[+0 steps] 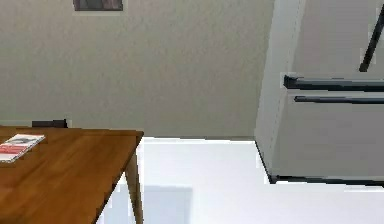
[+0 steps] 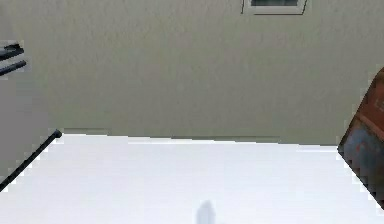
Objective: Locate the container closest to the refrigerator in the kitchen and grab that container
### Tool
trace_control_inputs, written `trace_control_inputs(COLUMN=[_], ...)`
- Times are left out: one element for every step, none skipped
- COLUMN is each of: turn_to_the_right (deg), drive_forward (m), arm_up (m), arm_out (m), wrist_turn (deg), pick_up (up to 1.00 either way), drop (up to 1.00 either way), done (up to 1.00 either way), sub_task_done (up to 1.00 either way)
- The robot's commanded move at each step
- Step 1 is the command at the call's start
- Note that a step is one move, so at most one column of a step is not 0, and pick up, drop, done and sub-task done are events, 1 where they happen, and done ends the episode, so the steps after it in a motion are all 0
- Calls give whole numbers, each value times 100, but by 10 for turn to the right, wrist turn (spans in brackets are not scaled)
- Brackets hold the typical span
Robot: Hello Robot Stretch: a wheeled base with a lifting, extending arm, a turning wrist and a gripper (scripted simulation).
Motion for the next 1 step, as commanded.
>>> trace_control_inputs(turn_to_the_right=[0], drive_forward=[100], arm_up=[0], arm_out=[0], wrist_turn=[0], pick_up=[0], drop=[0], done=[0], sub_task_done=[0])
